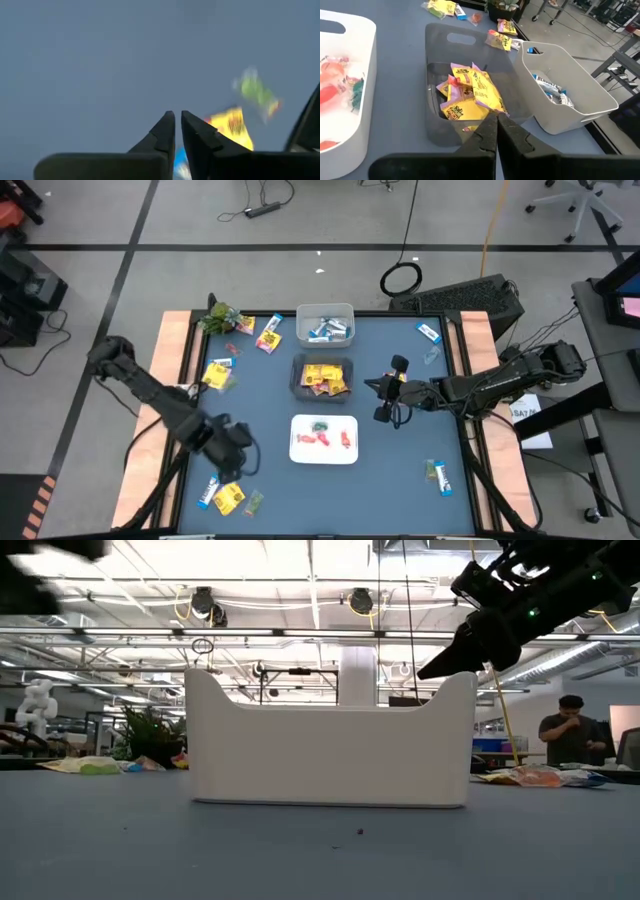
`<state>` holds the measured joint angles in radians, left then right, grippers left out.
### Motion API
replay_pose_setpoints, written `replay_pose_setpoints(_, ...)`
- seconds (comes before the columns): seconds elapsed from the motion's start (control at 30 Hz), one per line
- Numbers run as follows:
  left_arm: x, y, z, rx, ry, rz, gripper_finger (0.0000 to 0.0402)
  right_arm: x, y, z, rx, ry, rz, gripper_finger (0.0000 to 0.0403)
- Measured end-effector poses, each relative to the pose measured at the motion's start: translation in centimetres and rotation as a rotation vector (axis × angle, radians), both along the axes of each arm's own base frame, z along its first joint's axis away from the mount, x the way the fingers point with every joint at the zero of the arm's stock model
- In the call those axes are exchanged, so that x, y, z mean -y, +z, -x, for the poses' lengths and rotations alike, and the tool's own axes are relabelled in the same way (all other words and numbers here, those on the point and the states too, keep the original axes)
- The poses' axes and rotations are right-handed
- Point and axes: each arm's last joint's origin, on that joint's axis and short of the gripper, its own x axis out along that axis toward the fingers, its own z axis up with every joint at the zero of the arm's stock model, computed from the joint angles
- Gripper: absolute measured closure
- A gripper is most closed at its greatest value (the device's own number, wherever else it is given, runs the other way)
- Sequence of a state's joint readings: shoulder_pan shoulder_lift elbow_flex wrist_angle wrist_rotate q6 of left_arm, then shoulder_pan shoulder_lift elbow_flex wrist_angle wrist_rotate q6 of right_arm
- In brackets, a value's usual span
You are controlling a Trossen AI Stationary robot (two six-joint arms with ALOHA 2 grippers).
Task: Sort candy
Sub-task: Put the white chocolate bar into the gray bin
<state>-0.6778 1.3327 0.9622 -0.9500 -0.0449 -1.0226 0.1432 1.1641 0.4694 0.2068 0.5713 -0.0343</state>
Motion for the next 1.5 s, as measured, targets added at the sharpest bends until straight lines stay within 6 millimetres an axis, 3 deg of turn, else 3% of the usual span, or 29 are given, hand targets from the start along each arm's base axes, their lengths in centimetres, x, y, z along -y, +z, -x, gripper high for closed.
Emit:
replay_pose_setpoints(0.23, 2.5, -2.6, 3.1, -0.178, 0.209, 0.093, 0.0361, 0.0, 0.0, 0.0, 0.007, -0.005, -0.01, 0.0403)
replay_pose_setpoints(0.4, 3.0, -4.1, 3.4, -0.243, 0.455, 0.121, 0.0308, 0.0, 0.0, 0.0, 0.007, 0.005, -0.015, 0.0403)
replay_pose_setpoints(0.67, 4.5, -6.7, 2.8, -0.362, 0.549, 0.264, 0.0209, -0.1, 0.0, -0.1, 0.002, 0.048, -0.023, 0.0403)
replay_pose_setpoints(0.9, 4.9, -9.2, 3.6, -0.544, 0.583, 0.147, 0.0163, -0.1, 0.0, -0.1, 0.001, 0.048, -0.022, 0.0403)
replay_pose_setpoints(1.23, 5.4, -10.3, 3.3, -0.558, 0.532, 0.129, 0.0168, -0.1, 0.0, -0.1, 0.001, 0.047, -0.021, 0.0403)
replay_pose_setpoints(1.5, 5.6, -10.1, 2.8, -0.517, 0.398, 0.15, 0.027, -0.1, 0.0, -0.1, -0.001, 0.047, -0.017, 0.0403)
